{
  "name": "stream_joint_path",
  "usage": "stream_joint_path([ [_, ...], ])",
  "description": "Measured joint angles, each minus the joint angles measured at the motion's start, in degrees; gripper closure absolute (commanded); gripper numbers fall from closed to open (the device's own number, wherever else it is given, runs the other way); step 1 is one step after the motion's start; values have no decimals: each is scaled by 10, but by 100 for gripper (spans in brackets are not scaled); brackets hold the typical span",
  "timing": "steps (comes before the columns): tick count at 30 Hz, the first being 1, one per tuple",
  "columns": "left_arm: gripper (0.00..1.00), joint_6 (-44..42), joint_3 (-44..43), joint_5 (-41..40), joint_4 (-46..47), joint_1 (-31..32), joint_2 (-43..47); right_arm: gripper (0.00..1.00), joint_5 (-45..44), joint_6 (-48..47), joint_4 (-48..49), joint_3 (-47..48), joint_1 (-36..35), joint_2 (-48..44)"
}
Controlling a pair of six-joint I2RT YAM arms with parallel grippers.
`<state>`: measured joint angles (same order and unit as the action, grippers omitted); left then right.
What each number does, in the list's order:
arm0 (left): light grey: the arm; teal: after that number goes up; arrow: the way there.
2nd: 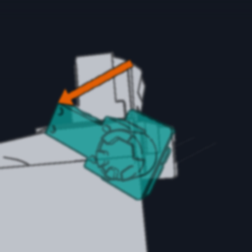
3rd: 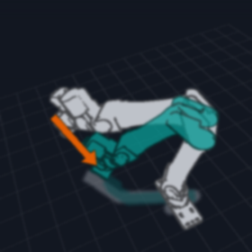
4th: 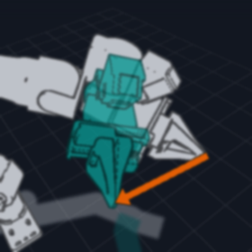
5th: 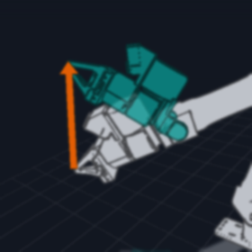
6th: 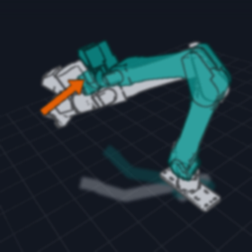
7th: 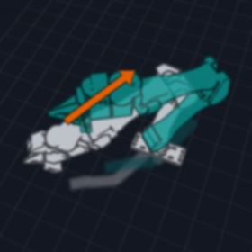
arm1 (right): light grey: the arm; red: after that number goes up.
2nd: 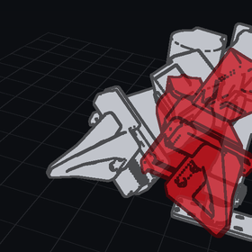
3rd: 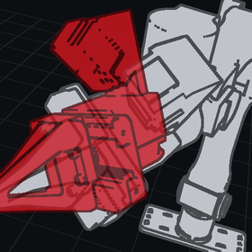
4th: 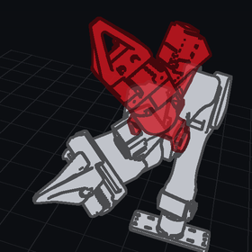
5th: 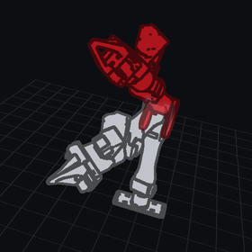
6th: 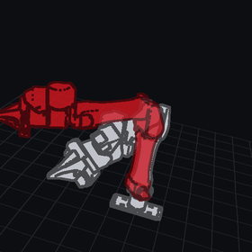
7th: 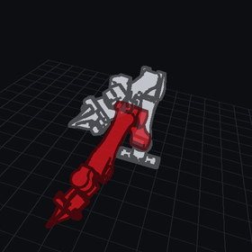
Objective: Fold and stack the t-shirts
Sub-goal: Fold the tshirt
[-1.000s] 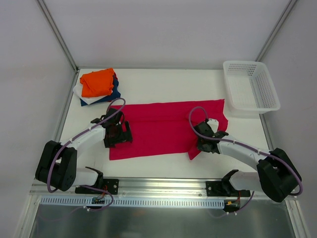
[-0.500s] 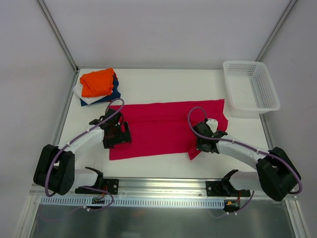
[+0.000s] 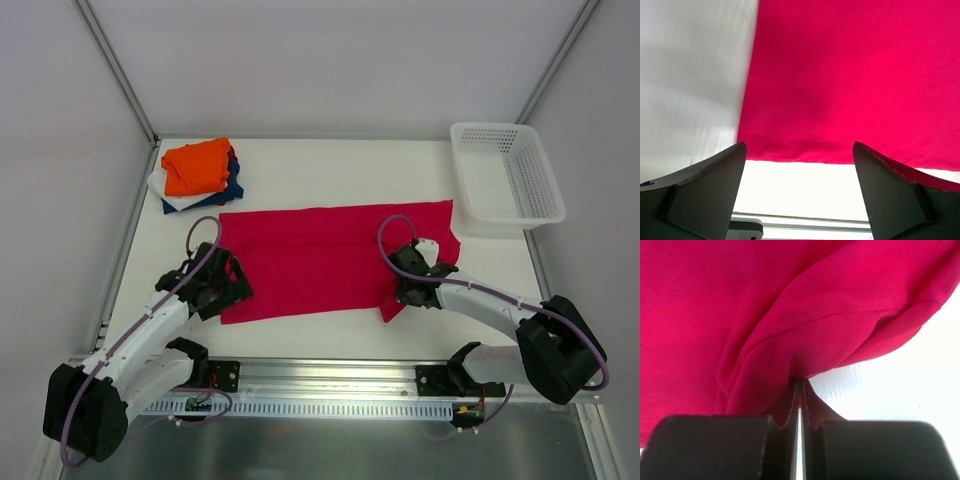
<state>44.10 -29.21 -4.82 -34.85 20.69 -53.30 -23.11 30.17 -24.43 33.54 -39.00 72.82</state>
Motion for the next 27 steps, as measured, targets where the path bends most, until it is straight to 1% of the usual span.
stream_joint_path([
  [3, 12, 15, -4, -18, -22, 0, 28, 100, 0, -5, 1, 3, -2, 4],
  [11, 12, 51, -21, -53, -65, 8, -5, 100, 0, -9, 7, 6, -3, 9],
  [15, 16, 73, -14, -64, -70, 15, -21, 100, 0, -9, 7, 6, -3, 10],
  [18, 18, 86, 8, -67, -70, 15, -26, 100, 0, -9, 7, 6, -3, 10],
  [21, 23, 94, 28, -73, -72, 15, -23, 100, 0, -9, 7, 6, -3, 10],
  [23, 29, 95, 29, -73, -70, 15, -17, 100, 1, -9, 7, 6, -3, 10],
  [27, 38, 95, 30, -77, -71, 15, -19, 100, 2, -9, 7, 6, -3, 8],
])
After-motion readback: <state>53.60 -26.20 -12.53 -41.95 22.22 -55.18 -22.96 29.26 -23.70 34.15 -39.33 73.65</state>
